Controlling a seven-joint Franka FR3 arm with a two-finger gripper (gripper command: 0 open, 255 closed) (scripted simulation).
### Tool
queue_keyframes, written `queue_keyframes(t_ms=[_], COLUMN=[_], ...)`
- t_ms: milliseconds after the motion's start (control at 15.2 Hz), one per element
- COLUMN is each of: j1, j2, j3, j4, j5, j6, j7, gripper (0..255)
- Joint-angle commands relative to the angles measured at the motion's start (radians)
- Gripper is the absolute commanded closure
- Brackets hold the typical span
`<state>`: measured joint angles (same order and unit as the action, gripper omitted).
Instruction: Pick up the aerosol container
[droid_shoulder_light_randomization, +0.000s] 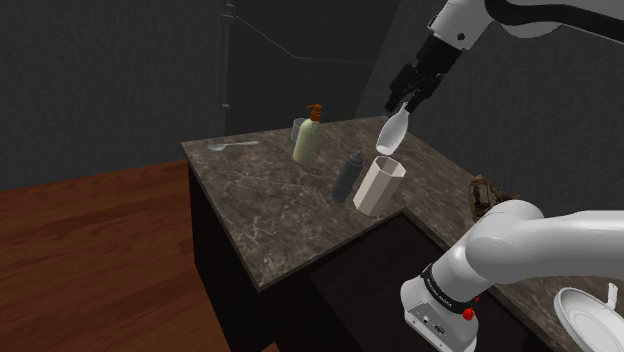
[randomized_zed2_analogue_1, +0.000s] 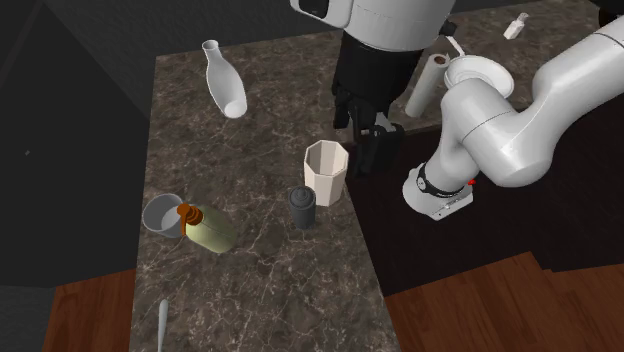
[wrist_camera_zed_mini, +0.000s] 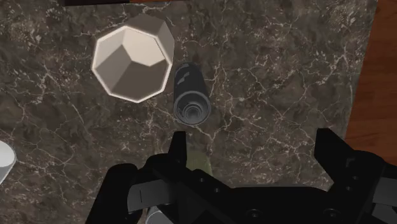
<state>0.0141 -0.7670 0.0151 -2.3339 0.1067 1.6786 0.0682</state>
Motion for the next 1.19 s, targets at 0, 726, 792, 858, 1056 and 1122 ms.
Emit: queue_keyframes(t_ms=[0, 726, 792, 858, 1056, 1122], j1=[0.000, 0.071, 0.083, 0.097, 0.162, 0.168], j2=[0.000, -0.044, -0.027, -0.005, 0.082, 0.090], j3=[0.000, -0.198, -0.224, -0.251, -0.351, -0.360], j4=[0.000, -0.429, -0.454, -0.476, -0.524, -0.526], j5=[0.000, 0.001, 0.005, 0.011, 0.044, 0.047], j6=[0.000, 0.533, 0.587, 0.642, 0.812, 0.825], j7=[0.000, -0.413, -0.457, -0.504, -0.658, -0.670], gripper=[0, 0, 0, 0, 0, 0])
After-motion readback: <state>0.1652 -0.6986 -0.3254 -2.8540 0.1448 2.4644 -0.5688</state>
